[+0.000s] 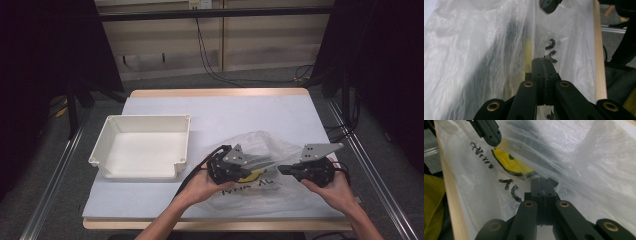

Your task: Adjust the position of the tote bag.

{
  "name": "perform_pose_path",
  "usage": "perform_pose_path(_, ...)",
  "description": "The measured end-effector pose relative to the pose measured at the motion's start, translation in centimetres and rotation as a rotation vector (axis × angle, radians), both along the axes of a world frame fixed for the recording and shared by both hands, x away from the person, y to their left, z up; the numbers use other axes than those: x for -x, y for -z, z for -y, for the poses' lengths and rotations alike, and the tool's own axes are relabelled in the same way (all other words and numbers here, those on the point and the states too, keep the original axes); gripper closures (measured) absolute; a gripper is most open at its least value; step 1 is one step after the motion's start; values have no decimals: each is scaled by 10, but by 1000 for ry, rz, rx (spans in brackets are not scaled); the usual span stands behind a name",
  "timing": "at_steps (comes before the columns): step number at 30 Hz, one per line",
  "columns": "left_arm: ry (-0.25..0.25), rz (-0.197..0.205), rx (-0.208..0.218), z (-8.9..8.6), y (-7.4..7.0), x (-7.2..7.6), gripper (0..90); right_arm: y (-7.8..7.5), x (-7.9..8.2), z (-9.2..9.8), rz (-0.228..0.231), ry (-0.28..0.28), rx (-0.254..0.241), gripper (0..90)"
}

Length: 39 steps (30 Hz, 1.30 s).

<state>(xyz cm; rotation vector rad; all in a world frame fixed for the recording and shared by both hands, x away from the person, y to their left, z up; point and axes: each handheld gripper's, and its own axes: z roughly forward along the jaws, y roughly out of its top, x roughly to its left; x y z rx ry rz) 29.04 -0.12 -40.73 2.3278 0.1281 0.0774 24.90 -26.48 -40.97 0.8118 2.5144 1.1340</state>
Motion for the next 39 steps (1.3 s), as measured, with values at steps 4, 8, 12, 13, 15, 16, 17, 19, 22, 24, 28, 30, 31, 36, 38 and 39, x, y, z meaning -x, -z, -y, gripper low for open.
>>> perform_pose_path(4,27,26,-26,18,-1,0,900,8,-16,-11,-18,-7,49,900)
perform_pose_path(8,46,39,-70,31,0,1,900,9,-27,-19,-9,-2,41,900)
perform_pose_path(12,-56,54,-106,27,7,-13,892,13,-37,-18,-6,21,22,900)
perform_pose_path(13,-70,50,-105,23,7,-17,893,13,-37,-17,-12,28,31,900)
perform_pose_path(15,-119,68,-137,16,8,-25,896,14,-36,-18,-7,30,50,900)
perform_pose_path(16,-129,62,-142,12,8,-28,898,14,-35,-18,-9,34,56,900)
perform_pose_path(17,-133,64,-152,9,8,-30,898,15,-35,-19,-7,33,57,900)
perform_pose_path(19,-150,83,-172,5,7,-31,900,16,-35,-20,-7,34,78,900)
perform_pose_path(22,-152,95,-201,-3,5,-33,900,15,-35,-20,5,48,106,900)
perform_pose_path(24,-180,140,-229,-9,5,-33,900,14,-33,-17,1,64,127,900)
perform_pose_path(28,-202,132,-267,-22,4,-39,900,14,-32,-8,8,90,160,900)
perform_pose_path(30,-212,139,-284,-27,3,-42,900,17,-32,-3,-1,104,179,900)
perform_pose_path(31,-219,144,-294,-30,2,-43,900,19,-32,-1,-11,110,172,900)
perform_pose_path(36,-251,157,-360,-41,6,-45,900,28,-31,5,-22,142,202,900)
perform_pose_path(38,-257,145,-366,-46,9,-45,900,31,-33,6,-22,144,207,900)
perform_pose_path(39,-261,148,-379,-48,9,-45,900,32,-33,7,-24,147,210,900)
